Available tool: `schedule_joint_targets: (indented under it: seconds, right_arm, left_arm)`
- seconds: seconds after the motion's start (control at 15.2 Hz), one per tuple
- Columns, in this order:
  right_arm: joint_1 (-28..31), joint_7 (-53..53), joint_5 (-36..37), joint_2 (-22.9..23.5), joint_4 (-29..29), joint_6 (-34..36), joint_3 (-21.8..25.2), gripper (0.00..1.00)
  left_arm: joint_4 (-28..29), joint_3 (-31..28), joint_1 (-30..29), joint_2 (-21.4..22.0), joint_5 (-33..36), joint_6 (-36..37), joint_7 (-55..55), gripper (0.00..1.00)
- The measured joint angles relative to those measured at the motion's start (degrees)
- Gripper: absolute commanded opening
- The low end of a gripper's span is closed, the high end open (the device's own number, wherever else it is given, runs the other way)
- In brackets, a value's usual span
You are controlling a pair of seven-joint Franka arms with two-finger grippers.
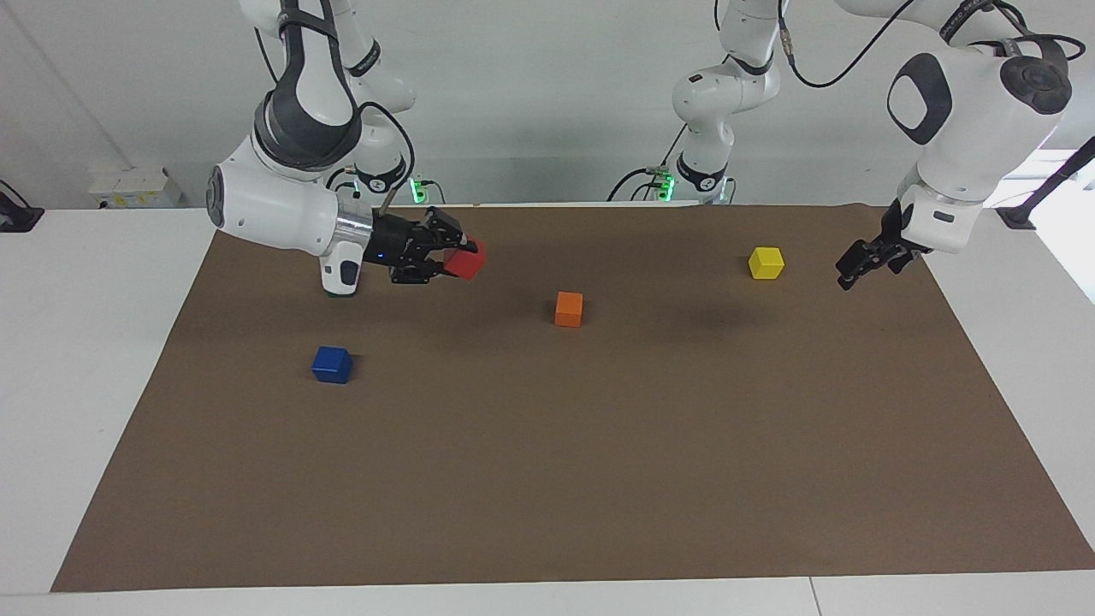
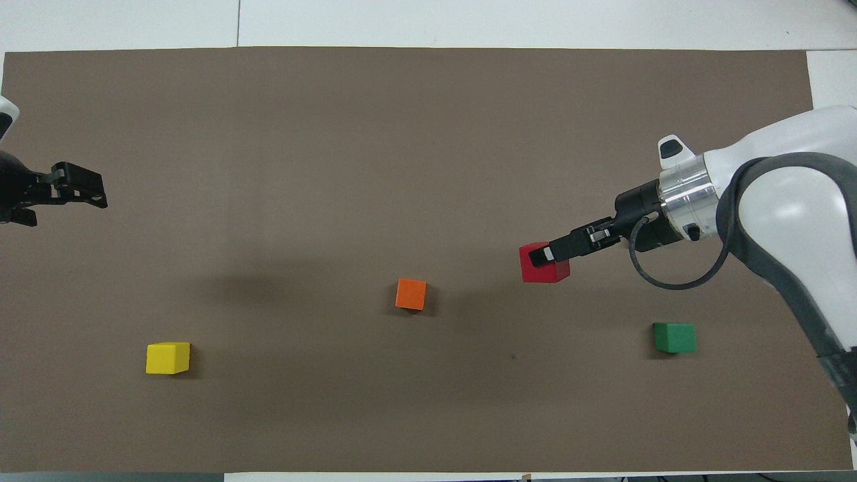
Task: Transfer red block to right arm and stack on blue block
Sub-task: 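Carry the red cube with the right gripper over the blue cube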
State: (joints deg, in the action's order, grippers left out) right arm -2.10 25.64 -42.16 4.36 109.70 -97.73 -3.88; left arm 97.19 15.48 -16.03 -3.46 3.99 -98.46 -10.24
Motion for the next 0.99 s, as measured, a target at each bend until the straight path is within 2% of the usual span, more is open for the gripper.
schedule_joint_targets:
  seconds: [0.2,0.4,0.59,0.79,0.99]
  right_arm:
    - [0.37,-4.48,12.8,-0.06,-1.58,-0.03,0.08,0.0]
    - [0.39,-10.21,23.55,-0.08,-1.99,-0.57,0.1,0.0]
    - [0.48,-15.41,34.77,-0.06,-1.73,-1.84,0.1,0.0]
    - [2.26,-16.85,40.64,0.36,-1.04,-4.6,0.12,0.0]
    - [4.49,-18.23,41.67,1.47,1.6,-12.09,0.16,0.0]
  left_arm:
    - [0.82,-0.65,2.09,0.2,0.28,0.66,0.15,1.0]
    - [1.61,-10.38,12.29,0.86,0.22,0.75,0.33,1.0]
    - [1.61,-13.36,15.07,1.68,-0.25,1.3,0.36,1.0]
    - [1.6,-13.61,15.11,1.97,-0.36,1.53,0.49,1.0]
    - [1.6,-13.61,15.36,1.97,-0.54,1.84,0.53,1.0]
